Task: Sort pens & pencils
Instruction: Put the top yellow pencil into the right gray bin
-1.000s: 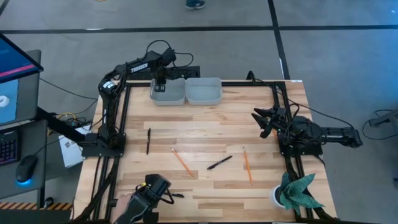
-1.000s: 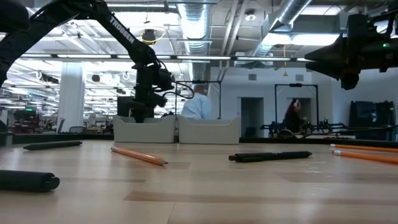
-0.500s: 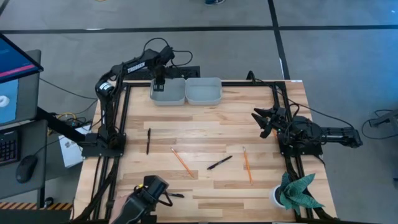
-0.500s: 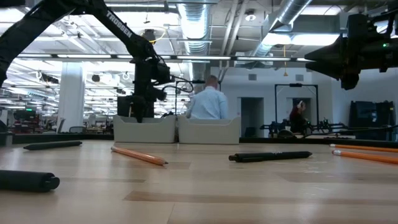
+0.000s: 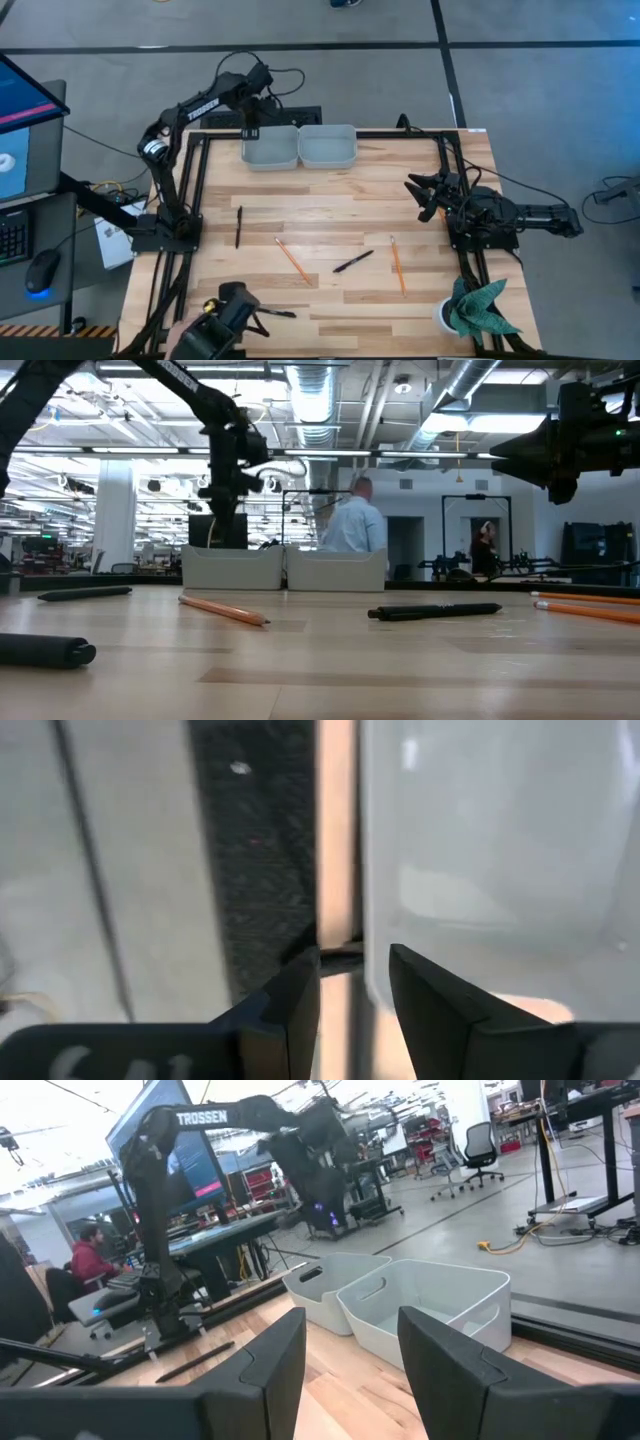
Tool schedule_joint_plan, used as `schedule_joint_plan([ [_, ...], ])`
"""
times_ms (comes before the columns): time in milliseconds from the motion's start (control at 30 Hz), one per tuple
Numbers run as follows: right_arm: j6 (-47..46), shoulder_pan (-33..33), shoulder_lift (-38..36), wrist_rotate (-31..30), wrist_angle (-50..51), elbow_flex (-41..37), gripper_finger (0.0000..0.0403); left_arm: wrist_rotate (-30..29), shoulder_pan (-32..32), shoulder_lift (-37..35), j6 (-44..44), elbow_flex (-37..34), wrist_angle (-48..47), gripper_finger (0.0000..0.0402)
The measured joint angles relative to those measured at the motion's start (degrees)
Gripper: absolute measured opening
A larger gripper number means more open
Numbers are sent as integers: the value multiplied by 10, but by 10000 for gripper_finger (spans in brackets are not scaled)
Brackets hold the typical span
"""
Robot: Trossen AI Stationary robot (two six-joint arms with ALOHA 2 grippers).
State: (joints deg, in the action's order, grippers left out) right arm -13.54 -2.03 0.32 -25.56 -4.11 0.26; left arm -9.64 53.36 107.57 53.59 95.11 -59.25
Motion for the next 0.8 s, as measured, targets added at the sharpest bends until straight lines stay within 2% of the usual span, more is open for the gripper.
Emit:
schedule_joint_plan([
  [133,0,0,0,0,0,0,182,-6,0,-42,-27,0,7,114],
  [233,0,0,0,0,0,0,182,29,0,-77,-80,0,7,114],
  [333,-7,0,0,0,-5,0,182,123,0,-117,-154,0,25,114],
  [467,-71,0,0,1,-27,2,182,296,-2,-167,-270,0,54,114],
  [567,-75,5,0,32,-20,17,182,405,-12,-198,-293,0,58,114],
  [667,-85,15,0,59,-19,31,182,464,-34,-226,-309,0,67,114],
  [800,-90,33,1,61,-15,56,182,466,-84,-263,-328,-9,98,114],
])
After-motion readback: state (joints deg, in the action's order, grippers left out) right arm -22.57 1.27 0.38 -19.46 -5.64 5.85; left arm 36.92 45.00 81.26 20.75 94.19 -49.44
